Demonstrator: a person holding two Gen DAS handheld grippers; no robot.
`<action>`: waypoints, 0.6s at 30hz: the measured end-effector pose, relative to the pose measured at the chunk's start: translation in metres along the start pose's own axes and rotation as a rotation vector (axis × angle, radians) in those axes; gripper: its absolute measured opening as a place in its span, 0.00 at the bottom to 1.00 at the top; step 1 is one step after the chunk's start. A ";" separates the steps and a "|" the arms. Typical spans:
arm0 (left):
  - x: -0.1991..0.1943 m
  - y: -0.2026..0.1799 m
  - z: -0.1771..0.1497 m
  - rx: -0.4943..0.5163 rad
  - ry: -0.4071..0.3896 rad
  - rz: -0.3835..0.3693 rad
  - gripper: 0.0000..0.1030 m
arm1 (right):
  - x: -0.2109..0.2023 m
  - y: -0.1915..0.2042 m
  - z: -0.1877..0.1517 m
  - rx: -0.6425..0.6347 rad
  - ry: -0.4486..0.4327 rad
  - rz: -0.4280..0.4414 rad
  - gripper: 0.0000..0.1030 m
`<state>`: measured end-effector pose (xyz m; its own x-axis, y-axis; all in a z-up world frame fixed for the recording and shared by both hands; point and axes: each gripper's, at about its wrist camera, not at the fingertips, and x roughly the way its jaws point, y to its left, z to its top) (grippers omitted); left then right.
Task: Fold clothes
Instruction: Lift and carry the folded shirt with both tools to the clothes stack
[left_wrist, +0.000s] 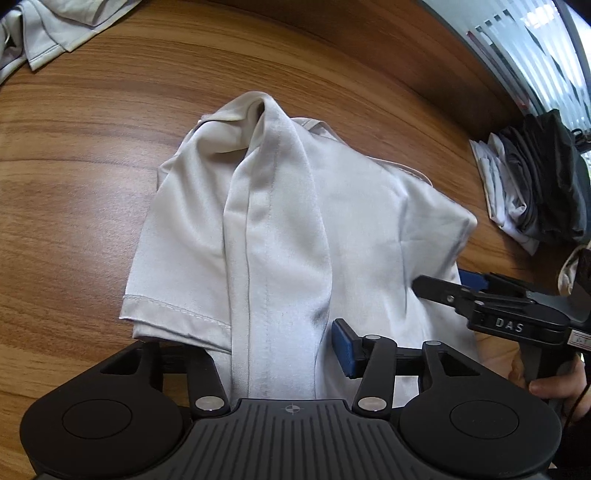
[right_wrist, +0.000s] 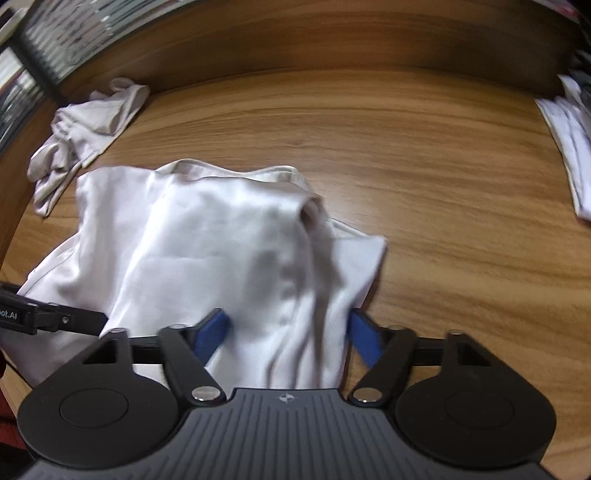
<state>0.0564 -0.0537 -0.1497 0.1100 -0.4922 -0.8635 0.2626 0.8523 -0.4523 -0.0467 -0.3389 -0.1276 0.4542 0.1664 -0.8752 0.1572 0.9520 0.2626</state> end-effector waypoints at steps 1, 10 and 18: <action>0.000 -0.001 0.000 0.005 0.001 0.002 0.51 | 0.001 0.002 0.001 -0.003 -0.003 0.007 0.59; -0.009 -0.023 -0.001 0.073 -0.021 0.065 0.18 | -0.008 0.011 0.003 0.040 -0.055 0.036 0.09; -0.028 -0.074 0.007 0.120 0.021 0.095 0.16 | -0.058 0.013 0.012 0.084 -0.093 0.056 0.07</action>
<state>0.0406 -0.1039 -0.0902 0.1197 -0.4052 -0.9063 0.3645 0.8671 -0.3396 -0.0607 -0.3388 -0.0688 0.5428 0.1909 -0.8179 0.2004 0.9162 0.3469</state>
